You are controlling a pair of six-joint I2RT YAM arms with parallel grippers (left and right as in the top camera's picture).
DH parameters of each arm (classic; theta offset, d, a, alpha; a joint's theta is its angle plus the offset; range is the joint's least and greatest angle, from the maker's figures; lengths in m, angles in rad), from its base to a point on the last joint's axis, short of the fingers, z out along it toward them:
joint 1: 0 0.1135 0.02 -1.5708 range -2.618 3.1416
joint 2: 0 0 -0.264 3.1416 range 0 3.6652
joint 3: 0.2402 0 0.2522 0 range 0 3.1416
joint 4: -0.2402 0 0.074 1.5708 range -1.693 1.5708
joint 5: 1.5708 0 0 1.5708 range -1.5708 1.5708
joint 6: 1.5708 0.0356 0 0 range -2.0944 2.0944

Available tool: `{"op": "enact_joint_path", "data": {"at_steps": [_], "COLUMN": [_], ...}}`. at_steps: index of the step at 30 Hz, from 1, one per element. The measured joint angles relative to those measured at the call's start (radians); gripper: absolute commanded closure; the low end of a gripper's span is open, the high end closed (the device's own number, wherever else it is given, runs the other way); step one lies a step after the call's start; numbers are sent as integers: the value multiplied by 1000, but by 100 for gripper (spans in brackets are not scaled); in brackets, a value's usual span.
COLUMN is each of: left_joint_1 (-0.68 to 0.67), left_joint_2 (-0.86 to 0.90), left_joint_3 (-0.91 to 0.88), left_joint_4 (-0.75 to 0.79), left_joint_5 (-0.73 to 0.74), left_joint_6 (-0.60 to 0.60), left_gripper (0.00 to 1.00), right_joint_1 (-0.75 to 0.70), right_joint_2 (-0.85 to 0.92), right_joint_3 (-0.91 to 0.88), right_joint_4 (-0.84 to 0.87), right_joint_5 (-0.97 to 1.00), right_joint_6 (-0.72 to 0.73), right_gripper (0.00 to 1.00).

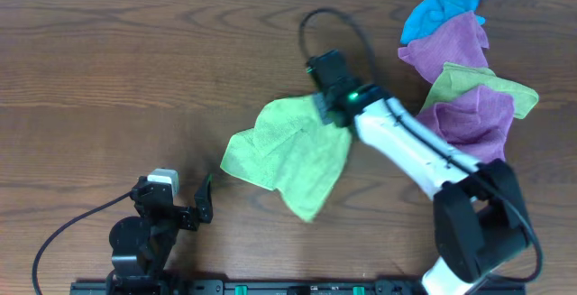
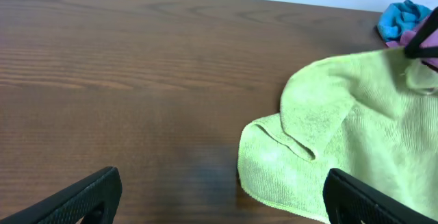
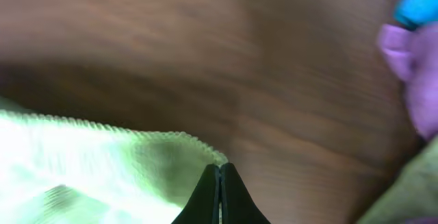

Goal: Fold the cloth

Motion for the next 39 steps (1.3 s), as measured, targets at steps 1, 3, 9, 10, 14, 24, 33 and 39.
{"op": "enact_joint_path", "data": {"at_steps": [1,3,9,10,14,24,33,39], "left_joint_1": [0,0,0,0,0,0,0,0], "left_joint_2": [0,0,0,0,0,0,0,0], "left_joint_3": [0,0,0,0,0,0,-2,-2], "left_joint_4": [0,0,0,0,0,0,12,11], "left_joint_5": [0,0,0,0,0,0,11,232], "left_joint_6": [0,0,0,0,0,0,-5,-204], "left_gripper": [5,5,5,5,5,5,5,5], "right_joint_1": [-31,-110,-188,-187,-169,-38,148,319], "right_joint_2": [0,0,0,0,-1,-319,-646,-805], "right_joint_3": [0,0,0,0,0,2,15,15], "right_joint_4": [1,-1,-52,-60,-110,-268,-576,-701], "right_joint_5": [1,1,-71,-87,-158,-237,-245,-249], "right_joint_6": [8,52,94,96,102,119,244,335], "right_gripper": [91,37,1,1,1,2,1,1]}}
